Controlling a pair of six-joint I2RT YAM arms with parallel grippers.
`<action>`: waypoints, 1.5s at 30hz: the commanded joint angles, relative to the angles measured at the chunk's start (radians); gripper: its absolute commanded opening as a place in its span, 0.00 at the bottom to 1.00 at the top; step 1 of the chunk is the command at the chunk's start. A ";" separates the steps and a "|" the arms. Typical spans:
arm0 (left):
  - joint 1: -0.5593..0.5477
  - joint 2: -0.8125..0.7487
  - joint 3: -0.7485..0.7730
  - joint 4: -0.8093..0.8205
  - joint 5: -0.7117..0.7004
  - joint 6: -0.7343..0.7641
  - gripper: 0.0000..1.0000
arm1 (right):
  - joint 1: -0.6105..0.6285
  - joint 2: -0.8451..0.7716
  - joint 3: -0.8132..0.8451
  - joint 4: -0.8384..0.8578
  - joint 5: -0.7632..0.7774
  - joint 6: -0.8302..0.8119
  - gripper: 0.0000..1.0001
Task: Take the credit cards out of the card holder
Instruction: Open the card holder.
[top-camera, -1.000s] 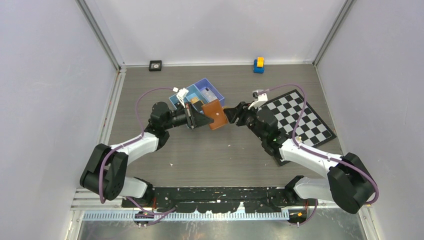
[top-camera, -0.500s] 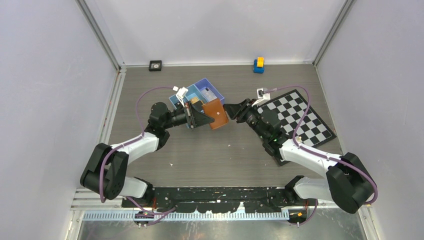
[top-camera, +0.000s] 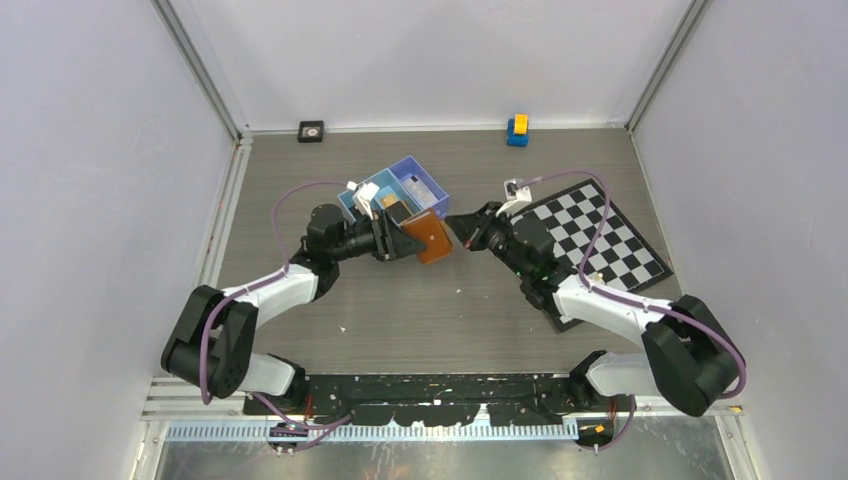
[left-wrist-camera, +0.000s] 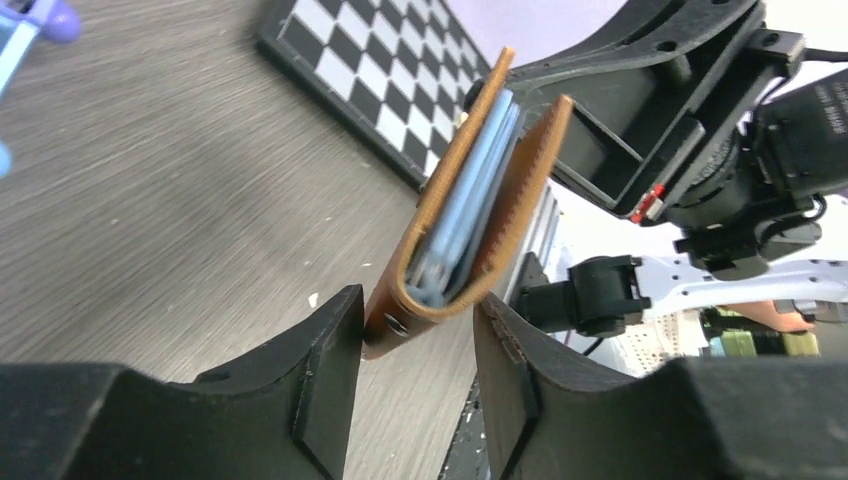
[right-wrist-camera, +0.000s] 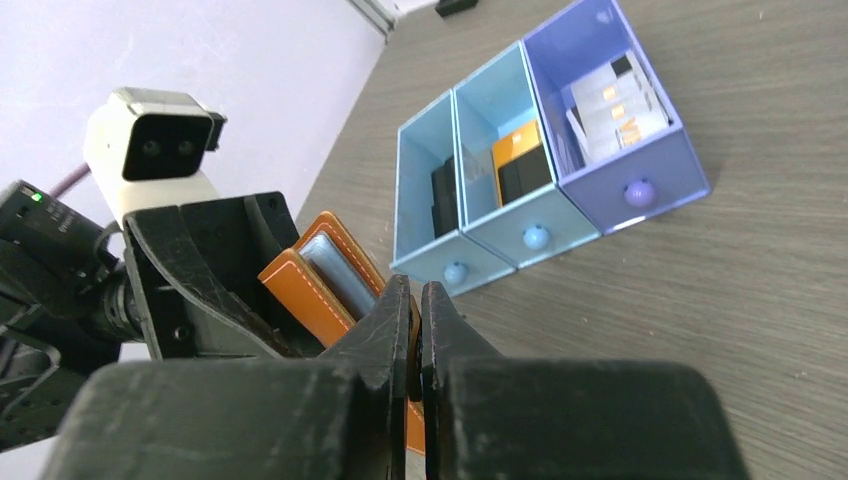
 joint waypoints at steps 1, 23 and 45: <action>0.008 0.006 0.041 -0.120 -0.080 0.090 0.50 | -0.001 0.049 0.065 0.004 -0.055 -0.002 0.00; 0.010 0.054 0.076 -0.249 -0.151 0.157 0.91 | 0.001 0.070 0.149 -0.221 -0.028 -0.007 0.00; 0.010 -0.005 -0.055 0.183 -0.046 0.012 0.87 | 0.000 -0.270 0.156 -0.363 0.039 0.117 0.01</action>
